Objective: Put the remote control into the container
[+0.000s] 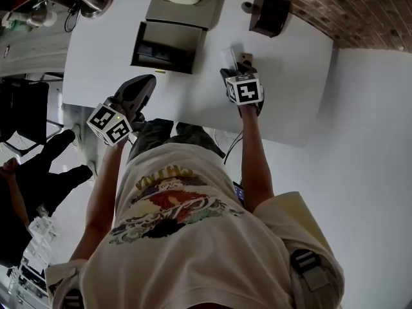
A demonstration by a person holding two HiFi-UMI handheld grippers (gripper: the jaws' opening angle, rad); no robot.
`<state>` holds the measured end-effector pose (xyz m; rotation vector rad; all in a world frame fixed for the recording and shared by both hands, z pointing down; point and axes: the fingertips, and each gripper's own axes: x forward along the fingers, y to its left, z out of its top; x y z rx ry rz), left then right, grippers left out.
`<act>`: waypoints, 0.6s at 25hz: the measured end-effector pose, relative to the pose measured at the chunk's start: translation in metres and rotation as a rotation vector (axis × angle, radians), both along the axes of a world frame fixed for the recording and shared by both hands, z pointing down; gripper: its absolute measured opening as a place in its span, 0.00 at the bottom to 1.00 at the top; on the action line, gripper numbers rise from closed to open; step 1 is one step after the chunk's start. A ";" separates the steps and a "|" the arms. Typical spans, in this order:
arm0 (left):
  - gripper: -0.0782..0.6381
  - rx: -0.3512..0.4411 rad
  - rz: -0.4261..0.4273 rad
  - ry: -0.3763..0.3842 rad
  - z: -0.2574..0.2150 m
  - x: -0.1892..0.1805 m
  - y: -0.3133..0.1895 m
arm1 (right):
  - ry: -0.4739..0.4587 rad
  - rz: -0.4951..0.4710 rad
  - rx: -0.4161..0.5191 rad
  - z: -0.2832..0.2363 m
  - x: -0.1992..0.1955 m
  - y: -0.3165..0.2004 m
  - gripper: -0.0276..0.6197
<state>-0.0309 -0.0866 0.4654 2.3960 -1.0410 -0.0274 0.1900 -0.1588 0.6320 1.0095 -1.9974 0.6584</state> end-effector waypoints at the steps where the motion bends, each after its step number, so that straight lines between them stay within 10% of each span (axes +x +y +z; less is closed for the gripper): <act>1: 0.12 0.001 0.006 0.000 -0.002 -0.001 -0.001 | 0.001 -0.001 0.000 -0.003 -0.002 0.002 0.41; 15: 0.12 0.048 0.049 0.030 -0.023 -0.040 -0.010 | 0.037 -0.037 0.053 -0.052 -0.050 0.009 0.41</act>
